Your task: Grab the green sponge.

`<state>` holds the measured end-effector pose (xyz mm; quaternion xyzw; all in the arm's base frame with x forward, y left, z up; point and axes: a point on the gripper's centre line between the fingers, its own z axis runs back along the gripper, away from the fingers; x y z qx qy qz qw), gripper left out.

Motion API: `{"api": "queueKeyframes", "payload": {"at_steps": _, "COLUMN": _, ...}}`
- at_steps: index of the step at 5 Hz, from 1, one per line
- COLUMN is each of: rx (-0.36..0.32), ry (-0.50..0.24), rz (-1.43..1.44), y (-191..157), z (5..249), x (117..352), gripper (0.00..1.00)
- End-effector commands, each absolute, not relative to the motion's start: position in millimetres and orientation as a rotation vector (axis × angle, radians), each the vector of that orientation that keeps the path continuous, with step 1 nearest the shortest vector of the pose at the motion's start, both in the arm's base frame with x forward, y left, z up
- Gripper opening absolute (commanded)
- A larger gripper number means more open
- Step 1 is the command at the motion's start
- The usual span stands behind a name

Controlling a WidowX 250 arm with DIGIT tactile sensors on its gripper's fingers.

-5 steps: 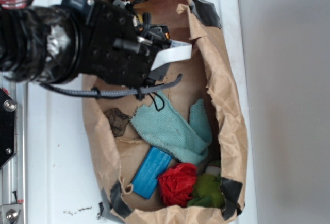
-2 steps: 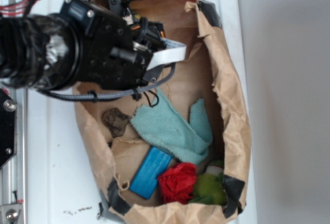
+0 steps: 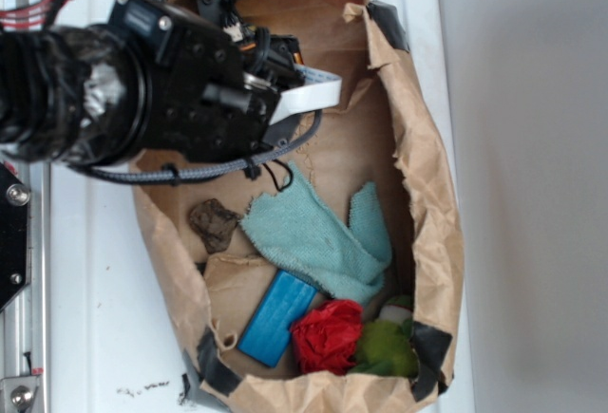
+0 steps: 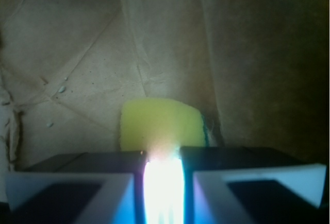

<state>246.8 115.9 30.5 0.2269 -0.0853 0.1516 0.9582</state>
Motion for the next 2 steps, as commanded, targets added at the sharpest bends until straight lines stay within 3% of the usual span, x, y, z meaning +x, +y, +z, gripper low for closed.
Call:
{"api": "queueKeyframes", "payload": {"at_steps": 1, "rx": 0.457, "ry": -0.205, "rz": 0.323, "y": 119.2, "z": 41.4, "x": 248.8, "gripper": 0.0}}
{"api": "queueKeyframes", "payload": {"at_steps": 2, "rx": 0.456, "ry": -0.201, "rz": 0.319, "y": 118.8, "z": 42.5, "x": 248.3, "gripper": 0.0}}
